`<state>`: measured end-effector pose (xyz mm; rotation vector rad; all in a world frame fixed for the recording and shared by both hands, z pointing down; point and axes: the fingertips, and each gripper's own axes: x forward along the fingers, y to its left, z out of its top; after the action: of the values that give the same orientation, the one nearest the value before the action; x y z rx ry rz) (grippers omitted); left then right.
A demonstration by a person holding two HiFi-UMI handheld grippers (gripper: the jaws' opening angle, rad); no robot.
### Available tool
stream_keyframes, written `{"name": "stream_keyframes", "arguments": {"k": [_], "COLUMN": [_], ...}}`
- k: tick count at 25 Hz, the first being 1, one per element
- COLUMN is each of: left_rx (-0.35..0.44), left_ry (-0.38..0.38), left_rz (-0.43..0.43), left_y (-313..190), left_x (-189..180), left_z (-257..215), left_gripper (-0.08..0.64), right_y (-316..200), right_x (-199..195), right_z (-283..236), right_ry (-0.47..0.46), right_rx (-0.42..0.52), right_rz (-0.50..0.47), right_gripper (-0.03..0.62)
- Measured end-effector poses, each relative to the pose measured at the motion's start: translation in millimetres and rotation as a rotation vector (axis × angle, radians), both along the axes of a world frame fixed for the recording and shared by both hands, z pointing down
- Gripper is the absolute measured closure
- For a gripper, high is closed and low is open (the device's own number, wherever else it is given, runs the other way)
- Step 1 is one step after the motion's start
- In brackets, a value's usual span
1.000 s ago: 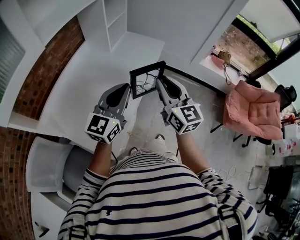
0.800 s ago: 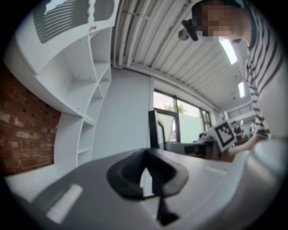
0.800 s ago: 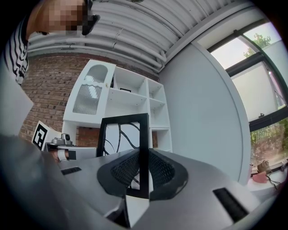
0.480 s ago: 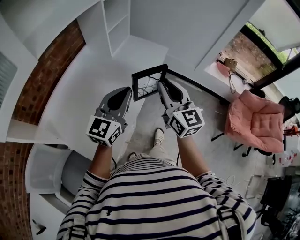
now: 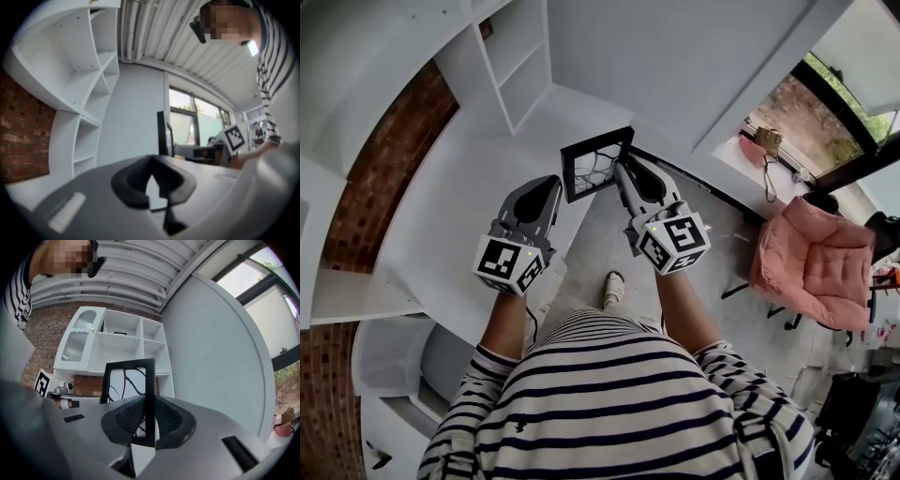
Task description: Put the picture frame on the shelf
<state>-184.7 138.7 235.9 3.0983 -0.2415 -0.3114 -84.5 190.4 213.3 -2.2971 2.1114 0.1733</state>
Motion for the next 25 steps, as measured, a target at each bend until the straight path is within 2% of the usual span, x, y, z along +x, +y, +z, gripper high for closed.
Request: {"name": "stream_keyframes", "arguments": {"k": [15, 25], "left_rx": [0.015, 0.016], "left_ry": [0.011, 0.010], "left_rz": [-0.103, -0.172], "left_y": [-23, -49], "left_x": [119, 147], "left_z": [-34, -38], "left_gripper": [0.554, 0.554], "right_y": [-30, -66], "right_x": [121, 150], "right_z": [-36, -46], "right_ry": [0.006, 0.025], "right_rx": [0.010, 0.012], "right_rz": [-0.104, -0.182], "right_gripper": [0.534, 0.534]}}
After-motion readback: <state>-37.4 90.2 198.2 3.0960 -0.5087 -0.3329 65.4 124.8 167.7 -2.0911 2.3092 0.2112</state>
